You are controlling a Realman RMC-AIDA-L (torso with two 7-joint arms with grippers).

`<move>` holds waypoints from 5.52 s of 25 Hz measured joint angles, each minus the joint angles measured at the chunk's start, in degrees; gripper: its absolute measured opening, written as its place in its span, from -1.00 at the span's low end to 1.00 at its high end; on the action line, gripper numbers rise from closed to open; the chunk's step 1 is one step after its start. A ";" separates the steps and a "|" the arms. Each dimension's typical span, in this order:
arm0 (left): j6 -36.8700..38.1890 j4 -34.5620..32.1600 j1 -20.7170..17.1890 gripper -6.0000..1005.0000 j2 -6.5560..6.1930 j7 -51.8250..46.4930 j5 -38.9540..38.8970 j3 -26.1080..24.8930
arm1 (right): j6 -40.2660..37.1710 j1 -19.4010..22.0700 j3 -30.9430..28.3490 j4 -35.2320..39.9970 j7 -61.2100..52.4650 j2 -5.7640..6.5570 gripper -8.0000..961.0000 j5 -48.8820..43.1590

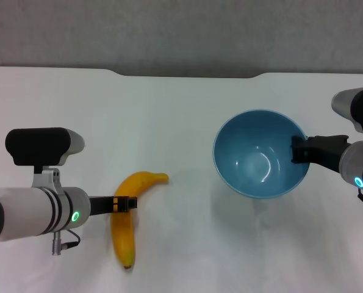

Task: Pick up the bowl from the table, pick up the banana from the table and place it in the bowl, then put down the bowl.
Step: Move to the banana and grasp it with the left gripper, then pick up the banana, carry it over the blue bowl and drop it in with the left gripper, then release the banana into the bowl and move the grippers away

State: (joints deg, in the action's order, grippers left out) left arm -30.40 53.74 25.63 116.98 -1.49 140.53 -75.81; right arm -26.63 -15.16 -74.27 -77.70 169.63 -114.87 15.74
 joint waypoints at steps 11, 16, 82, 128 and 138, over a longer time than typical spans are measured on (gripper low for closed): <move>-0.52 1.09 -0.35 0.08 -0.15 0.15 0.02 -0.03 | 0.58 0.17 0.11 0.34 0.00 0.00 -0.83 0.01; -2.95 4.98 -1.57 0.08 -0.49 1.63 0.36 -2.21 | 0.81 0.14 1.04 1.06 0.00 0.00 -0.83 0.02; -6.42 22.45 -5.93 0.47 -0.09 26.70 -27.19 -7.59 | 4.48 -10.55 12.12 7.74 0.32 0.00 -0.81 9.05; -5.75 21.32 -16.60 0.71 -0.34 39.42 -26.80 -21.61 | -8.75 -32.89 9.98 30.57 2.29 -0.06 -0.79 28.76; -5.70 19.58 -16.59 0.70 -0.36 39.46 -26.99 -22.46 | -3.76 -30.49 14.09 30.79 2.29 -0.27 -0.79 28.85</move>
State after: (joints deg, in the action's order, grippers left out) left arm -36.10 73.32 9.04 116.62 37.97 113.54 -98.28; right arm -30.39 -45.65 -60.18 -46.91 171.92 -115.14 44.59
